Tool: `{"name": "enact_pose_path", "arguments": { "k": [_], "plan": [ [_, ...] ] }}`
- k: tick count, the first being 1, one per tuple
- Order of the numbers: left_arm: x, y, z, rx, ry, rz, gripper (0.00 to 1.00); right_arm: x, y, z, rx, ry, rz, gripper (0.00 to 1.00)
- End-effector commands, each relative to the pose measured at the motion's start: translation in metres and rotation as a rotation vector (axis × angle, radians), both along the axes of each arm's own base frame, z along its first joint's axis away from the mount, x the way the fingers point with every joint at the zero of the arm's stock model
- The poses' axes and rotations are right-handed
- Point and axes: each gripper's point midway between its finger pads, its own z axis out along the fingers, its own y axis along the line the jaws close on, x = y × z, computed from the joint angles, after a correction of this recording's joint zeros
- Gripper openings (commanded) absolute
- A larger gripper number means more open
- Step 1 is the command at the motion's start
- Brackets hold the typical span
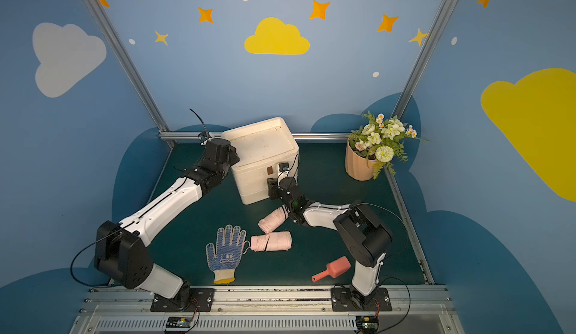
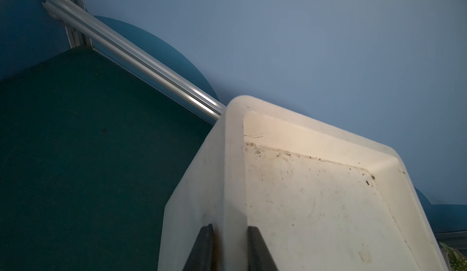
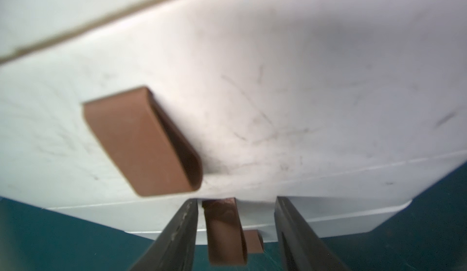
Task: Place the umbrella in the drawer by color
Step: Close the drawer in the storage box.
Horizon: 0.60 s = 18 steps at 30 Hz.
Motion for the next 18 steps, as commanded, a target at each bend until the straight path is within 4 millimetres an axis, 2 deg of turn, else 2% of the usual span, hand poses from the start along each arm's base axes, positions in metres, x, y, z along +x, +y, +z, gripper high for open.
{"name": "enact_pose_path", "arguments": {
  "k": [1,4,8,11,18],
  "plan": [
    [-0.036,-0.001,-0.063,-0.021,0.272,0.014,0.20,-0.010,-0.004,-0.013,0.055,0.011,0.054,0.53],
    [-0.034,0.003,-0.063,-0.036,0.272,0.033,0.20,-0.022,0.002,-0.025,0.069,-0.001,0.158,0.53],
    [-0.032,0.005,-0.066,-0.048,0.280,0.037,0.20,-0.027,0.010,-0.046,0.022,0.003,0.240,0.53],
    [-0.031,0.005,-0.068,-0.054,0.288,0.031,0.20,-0.023,0.012,-0.056,-0.006,0.000,0.237,0.53],
    [-0.032,0.004,-0.072,-0.059,0.294,0.025,0.20,-0.006,0.005,-0.064,-0.027,-0.009,0.159,0.52]
  ]
}}
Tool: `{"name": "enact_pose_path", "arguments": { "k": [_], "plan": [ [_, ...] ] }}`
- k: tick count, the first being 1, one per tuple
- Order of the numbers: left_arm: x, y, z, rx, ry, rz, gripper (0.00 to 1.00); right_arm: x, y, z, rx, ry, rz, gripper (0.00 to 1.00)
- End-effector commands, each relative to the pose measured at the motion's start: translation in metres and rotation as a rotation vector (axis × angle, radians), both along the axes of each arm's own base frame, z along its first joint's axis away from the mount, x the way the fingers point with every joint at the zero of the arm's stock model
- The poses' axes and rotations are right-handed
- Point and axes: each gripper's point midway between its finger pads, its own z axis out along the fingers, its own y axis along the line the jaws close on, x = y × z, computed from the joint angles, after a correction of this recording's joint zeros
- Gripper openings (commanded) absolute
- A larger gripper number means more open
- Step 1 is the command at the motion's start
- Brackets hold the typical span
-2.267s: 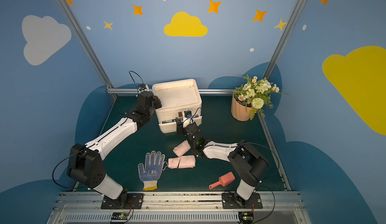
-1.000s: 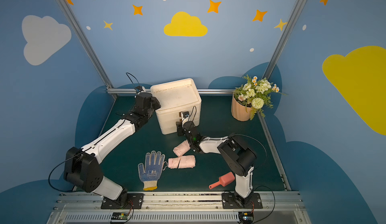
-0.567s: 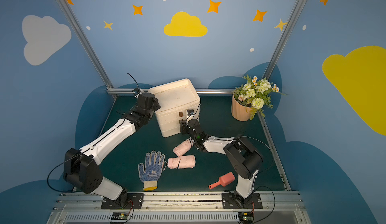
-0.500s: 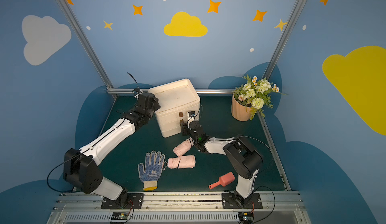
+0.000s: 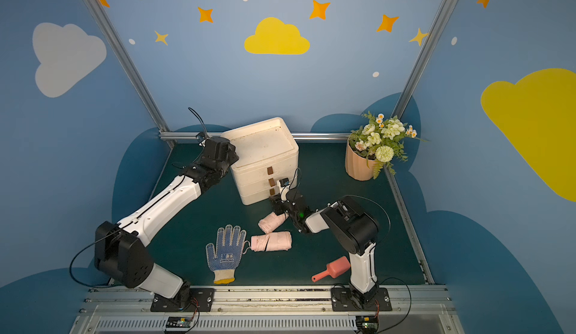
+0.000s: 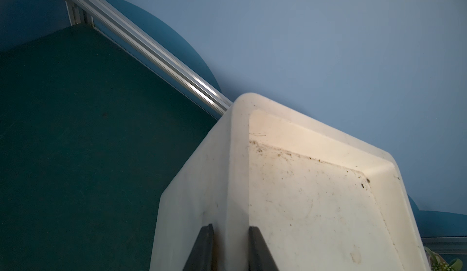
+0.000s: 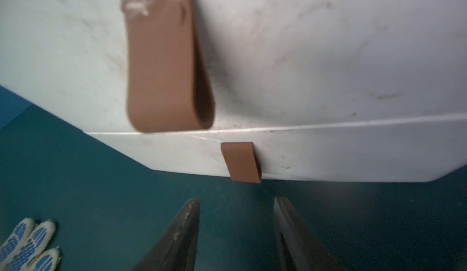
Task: Place the umbrella in the drawer by color
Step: Open the drawer in the storage box.
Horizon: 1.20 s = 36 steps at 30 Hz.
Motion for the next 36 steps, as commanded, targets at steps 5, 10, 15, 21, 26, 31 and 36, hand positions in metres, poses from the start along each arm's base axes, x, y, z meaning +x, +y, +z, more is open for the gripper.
{"name": "enact_pose_path", "arguments": {
  "k": [5,10,15,21,26,31,36],
  "plan": [
    [-0.030,0.000,-0.070,-0.008,0.263,-0.011,0.20,0.026,0.007,0.018,0.054,-0.086,-0.043,0.51],
    [-0.030,0.000,-0.072,-0.001,0.267,-0.014,0.19,0.034,0.008,0.015,0.074,-0.094,-0.076,0.49],
    [-0.031,0.000,-0.072,0.005,0.268,-0.016,0.19,0.039,0.010,0.014,0.095,-0.094,-0.088,0.45],
    [-0.031,0.001,-0.071,0.003,0.266,-0.014,0.19,0.041,0.012,0.021,0.135,-0.097,-0.100,0.34],
    [-0.029,0.004,-0.067,0.005,0.250,0.005,0.19,0.037,0.014,0.033,0.166,-0.112,-0.074,0.00],
    [-0.020,0.010,-0.064,-0.001,0.215,0.058,0.19,0.025,-0.001,0.038,0.154,-0.116,-0.090,0.00],
    [-0.004,0.012,-0.061,0.008,0.188,0.090,0.18,0.003,-0.021,0.033,0.130,-0.073,-0.106,0.00]
  ]
}}
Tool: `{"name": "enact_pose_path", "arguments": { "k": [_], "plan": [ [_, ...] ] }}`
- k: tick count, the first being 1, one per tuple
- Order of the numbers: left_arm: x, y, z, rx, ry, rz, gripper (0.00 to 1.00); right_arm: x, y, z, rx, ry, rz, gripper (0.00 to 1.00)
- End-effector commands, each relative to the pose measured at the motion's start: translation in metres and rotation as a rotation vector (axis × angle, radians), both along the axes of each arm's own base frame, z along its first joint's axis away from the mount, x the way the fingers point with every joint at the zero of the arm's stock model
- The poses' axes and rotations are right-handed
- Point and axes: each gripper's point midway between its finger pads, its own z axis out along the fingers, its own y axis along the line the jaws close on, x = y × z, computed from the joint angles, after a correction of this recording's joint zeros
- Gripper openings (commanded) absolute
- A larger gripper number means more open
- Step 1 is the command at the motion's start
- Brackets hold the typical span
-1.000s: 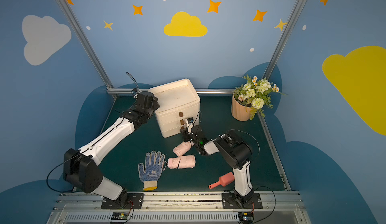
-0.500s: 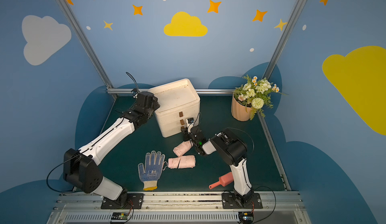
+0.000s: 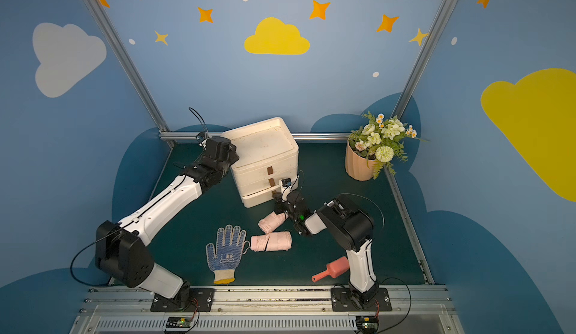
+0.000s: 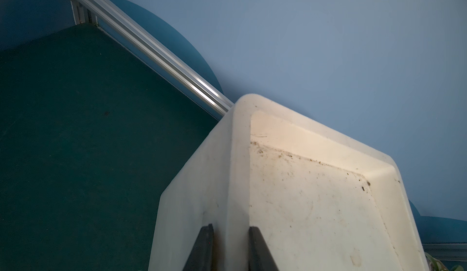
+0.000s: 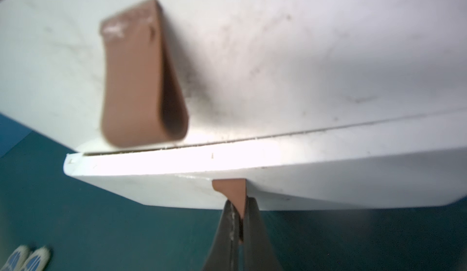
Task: Place the umbrella in the drawer by color
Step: Open the drawer in the storage box.
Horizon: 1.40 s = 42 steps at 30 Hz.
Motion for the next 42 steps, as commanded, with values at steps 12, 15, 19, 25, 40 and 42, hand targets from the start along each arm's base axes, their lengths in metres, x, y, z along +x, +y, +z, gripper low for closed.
{"name": "enact_pose_path", "arguments": {
  "k": [12,15,19,25,40,42],
  "plan": [
    [0.027,0.011,-0.080,0.026,0.179,0.096,0.14,-0.051,-0.029,0.006,0.048,0.076,0.027,0.00],
    [0.038,0.006,-0.083,0.028,0.153,0.070,0.12,-0.058,-0.031,0.001,0.041,0.092,0.032,0.00],
    [0.046,0.000,-0.086,0.038,0.136,0.036,0.12,-0.067,-0.034,-0.009,0.022,0.122,0.036,0.00],
    [0.055,0.000,-0.091,0.072,0.111,0.029,0.12,-0.080,-0.038,-0.016,0.039,0.176,0.028,0.00],
    [0.030,-0.029,-0.061,-0.032,0.006,-0.176,0.40,-0.101,-0.042,-0.009,-0.111,0.335,0.070,0.27],
    [0.021,-0.033,-0.050,-0.040,-0.018,-0.220,0.49,-0.112,-0.043,0.003,-0.198,0.354,0.139,0.34]
  ]
}}
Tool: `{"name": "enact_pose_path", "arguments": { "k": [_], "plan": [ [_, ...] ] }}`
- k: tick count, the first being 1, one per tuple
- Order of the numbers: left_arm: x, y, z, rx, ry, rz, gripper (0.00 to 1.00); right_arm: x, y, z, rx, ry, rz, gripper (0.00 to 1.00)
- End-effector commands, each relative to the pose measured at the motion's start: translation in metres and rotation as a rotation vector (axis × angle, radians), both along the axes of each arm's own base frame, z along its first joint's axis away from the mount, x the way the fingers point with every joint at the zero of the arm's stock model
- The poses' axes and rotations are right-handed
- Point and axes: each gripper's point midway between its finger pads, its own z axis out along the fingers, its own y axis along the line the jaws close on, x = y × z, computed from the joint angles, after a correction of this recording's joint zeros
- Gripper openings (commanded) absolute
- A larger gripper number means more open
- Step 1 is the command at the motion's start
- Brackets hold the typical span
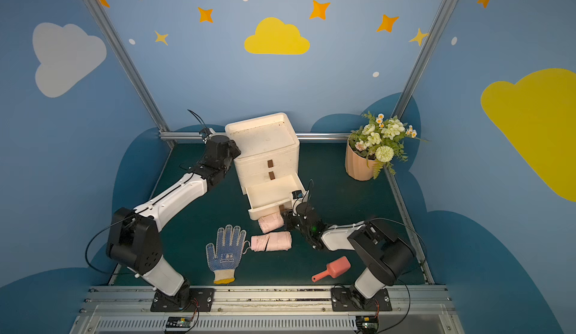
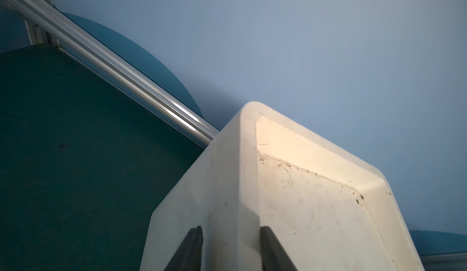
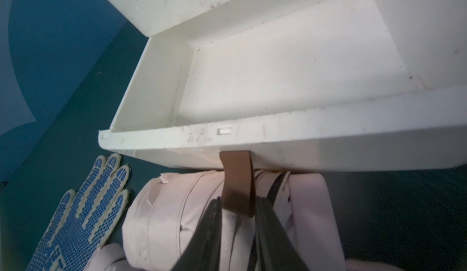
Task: Place the umbrella in the drawer by color
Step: Open the drawer in the storage box, then pick up the umbrella from the center of the board.
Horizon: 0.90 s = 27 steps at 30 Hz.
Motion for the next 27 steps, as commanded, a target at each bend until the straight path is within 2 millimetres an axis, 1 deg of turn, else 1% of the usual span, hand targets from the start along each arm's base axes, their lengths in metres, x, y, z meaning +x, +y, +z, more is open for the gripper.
{"name": "enact_pose_path", "arguments": {
  "k": [1,2,3,6,8,9,11,12,13,16,18,19,21,23,27],
  "plan": [
    [-0.024,-0.029,-0.037,-0.006,0.121,-0.172,0.51,-0.031,-0.006,0.002,-0.169,0.107,0.141,0.36],
    [-0.029,-0.030,-0.030,-0.005,0.109,-0.194,0.54,-0.037,-0.009,0.007,-0.206,0.108,0.178,0.38],
    [-0.035,-0.032,-0.023,0.001,0.099,-0.222,0.57,-0.040,-0.010,0.018,-0.229,0.094,0.213,0.41],
    [-0.056,-0.037,-0.006,0.037,0.064,-0.321,0.64,-0.062,-0.017,0.032,-0.282,0.072,0.348,0.48],
    [-0.074,-0.038,-0.005,0.045,0.068,-0.373,0.69,-0.077,-0.018,0.037,-0.294,0.042,0.444,0.53],
    [-0.085,-0.036,-0.005,0.043,0.072,-0.391,0.74,-0.085,-0.018,0.038,-0.293,0.021,0.490,0.57],
    [-0.107,-0.035,-0.009,0.030,0.079,-0.433,0.78,-0.095,-0.016,0.036,-0.285,-0.013,0.558,0.65],
    [-0.119,-0.035,-0.011,0.018,0.077,-0.455,0.79,-0.097,-0.012,0.039,-0.271,-0.028,0.580,0.67],
    [-0.128,-0.034,-0.013,0.008,0.075,-0.472,0.80,-0.104,-0.014,0.027,-0.276,-0.007,0.603,0.67],
    [-0.158,-0.032,-0.022,-0.023,0.064,-0.517,0.80,-0.112,-0.008,0.014,-0.295,0.034,0.644,0.68],
    [-0.177,-0.029,-0.034,-0.033,0.072,-0.537,0.80,-0.115,-0.008,-0.001,-0.347,0.058,0.662,0.68],
    [-0.184,-0.029,-0.039,-0.031,0.072,-0.550,0.80,-0.117,-0.009,-0.009,-0.377,0.070,0.663,0.69],
    [-0.199,-0.026,-0.048,-0.013,0.057,-0.577,0.80,-0.113,-0.004,-0.015,-0.423,0.075,0.670,0.69],
    [-0.209,-0.022,-0.059,-0.001,0.041,-0.578,0.80,-0.112,-0.006,-0.027,-0.498,0.088,0.672,0.69],
    [-0.222,-0.015,-0.080,-0.003,-0.006,-0.568,0.82,-0.102,-0.007,-0.042,-0.611,0.094,0.624,0.70]
  ]
}}
